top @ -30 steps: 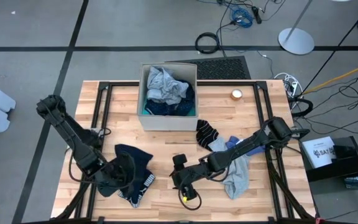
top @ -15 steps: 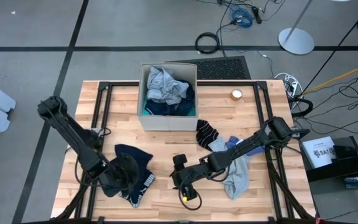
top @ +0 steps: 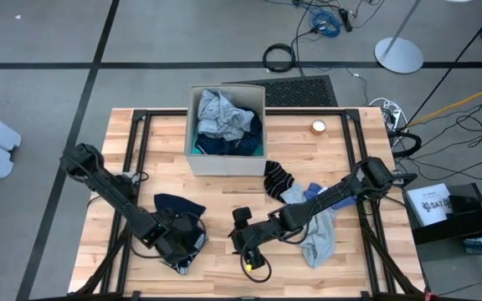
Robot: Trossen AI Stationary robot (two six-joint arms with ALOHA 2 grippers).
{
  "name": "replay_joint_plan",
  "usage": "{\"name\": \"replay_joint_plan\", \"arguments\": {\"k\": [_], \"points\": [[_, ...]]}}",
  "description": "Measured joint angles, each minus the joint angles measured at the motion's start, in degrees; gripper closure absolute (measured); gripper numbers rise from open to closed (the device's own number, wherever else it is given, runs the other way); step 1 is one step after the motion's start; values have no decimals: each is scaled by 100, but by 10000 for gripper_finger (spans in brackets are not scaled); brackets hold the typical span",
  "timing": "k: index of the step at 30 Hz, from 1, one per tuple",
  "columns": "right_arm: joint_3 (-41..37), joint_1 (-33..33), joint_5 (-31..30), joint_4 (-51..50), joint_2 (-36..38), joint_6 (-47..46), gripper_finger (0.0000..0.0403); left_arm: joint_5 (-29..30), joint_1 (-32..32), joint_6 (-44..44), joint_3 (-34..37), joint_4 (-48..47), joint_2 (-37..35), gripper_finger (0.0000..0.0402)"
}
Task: Sort clothes
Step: Put the blue underwear into the white laundry organizer
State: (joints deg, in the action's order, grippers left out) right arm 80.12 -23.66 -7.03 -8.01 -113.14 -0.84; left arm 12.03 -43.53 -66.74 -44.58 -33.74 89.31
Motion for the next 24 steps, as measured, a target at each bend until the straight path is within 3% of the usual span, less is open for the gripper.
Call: {"name": "replay_joint_plan", "arguments": {"k": [9, 17, 24], "points": [[0, 0, -2, -7, 0, -2, 167, -293, 86, 13, -37, 43, 436, 256], [0, 0, -9, -169, -2, -2, 167, -281, 77, 312, -120, 5, 434, 383], [1, 4, -45, -1295, 148, 2, 167, -37, 66, 769, -316, -46, 166, 386]]}}
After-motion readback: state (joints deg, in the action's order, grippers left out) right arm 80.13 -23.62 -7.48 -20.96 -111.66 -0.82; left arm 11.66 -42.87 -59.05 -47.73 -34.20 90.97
